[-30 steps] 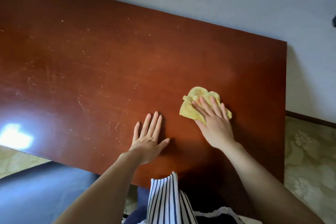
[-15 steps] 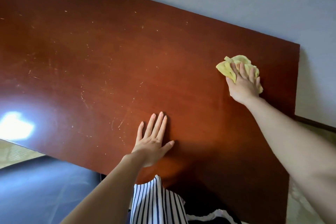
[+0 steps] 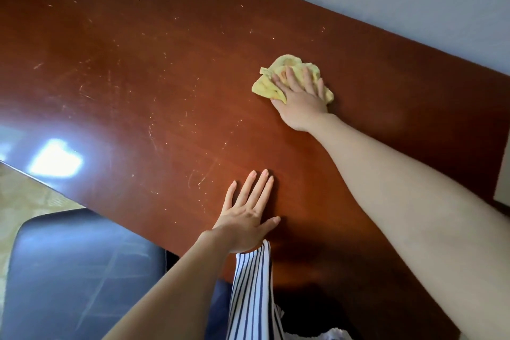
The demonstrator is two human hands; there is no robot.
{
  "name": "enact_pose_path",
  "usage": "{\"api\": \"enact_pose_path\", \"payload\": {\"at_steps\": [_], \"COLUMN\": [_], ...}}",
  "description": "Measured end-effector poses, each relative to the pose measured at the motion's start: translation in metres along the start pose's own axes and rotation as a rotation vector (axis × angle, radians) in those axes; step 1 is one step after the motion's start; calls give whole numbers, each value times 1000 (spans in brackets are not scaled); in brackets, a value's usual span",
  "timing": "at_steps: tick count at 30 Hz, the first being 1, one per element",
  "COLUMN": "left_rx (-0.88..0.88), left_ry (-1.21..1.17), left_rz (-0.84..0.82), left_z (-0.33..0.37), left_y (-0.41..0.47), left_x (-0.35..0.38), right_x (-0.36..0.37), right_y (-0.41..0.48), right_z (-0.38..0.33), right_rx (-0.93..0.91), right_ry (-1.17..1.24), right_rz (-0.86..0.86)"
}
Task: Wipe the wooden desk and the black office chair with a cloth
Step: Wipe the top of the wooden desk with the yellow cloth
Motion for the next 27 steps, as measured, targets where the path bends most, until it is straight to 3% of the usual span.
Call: {"api": "enact_pose_path", "payload": {"at_steps": [6,10,18,27], "left_rx": [-11,-28,-28,-11], "left_ry": [7,6,26,16], "left_rz": [-11,-30,-1,48], "left_z": [0,-2,-3,0], "left_y": [0,1,2,0], "left_x": [0,1,2,-1], "right_x": [20,38,68,68], "right_y": [-58,-110,-178,-152], "right_z": [-38,-27,46,125], "right_rx": [-236,-261,13,349], "right_ry": [29,99,90,44], "right_rz": [98,159,330,289]}}
Point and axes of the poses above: each hand's wrist, its own y-axis towards the middle knuckle, its own x-axis out of the palm, z = x × y, the point moved 6 cm from there along y, towards the middle knuckle, and after that the axes turned 12 degrees about -y, right-handed, at the moved point
